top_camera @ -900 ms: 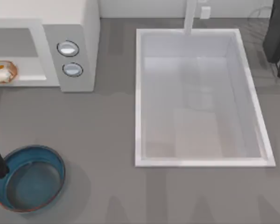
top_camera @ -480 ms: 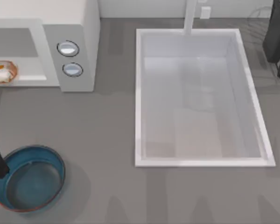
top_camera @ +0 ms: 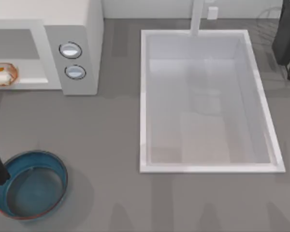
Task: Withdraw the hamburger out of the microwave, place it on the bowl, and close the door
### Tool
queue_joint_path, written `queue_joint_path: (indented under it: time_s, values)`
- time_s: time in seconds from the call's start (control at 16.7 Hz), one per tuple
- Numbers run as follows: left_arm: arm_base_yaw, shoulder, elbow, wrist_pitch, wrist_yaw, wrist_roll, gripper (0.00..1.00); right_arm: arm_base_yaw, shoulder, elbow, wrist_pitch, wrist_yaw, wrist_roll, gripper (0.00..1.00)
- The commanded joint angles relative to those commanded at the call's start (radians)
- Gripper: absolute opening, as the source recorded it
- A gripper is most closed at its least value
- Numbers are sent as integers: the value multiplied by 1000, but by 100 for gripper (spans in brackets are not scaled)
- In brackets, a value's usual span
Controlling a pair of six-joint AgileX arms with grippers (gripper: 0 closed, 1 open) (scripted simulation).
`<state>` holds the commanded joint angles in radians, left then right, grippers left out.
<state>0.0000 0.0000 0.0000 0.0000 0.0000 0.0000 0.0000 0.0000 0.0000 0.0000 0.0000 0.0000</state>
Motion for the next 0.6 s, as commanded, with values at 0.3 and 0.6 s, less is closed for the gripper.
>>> queue_joint_path:
  time_s: [0.3,0.6]
  values:
    - [0,0,0,0,0,0,100,0,0,0,0,0,0,100]
    - [1,10,4,6,1,0,100,0,0,0,0,0,0,100]
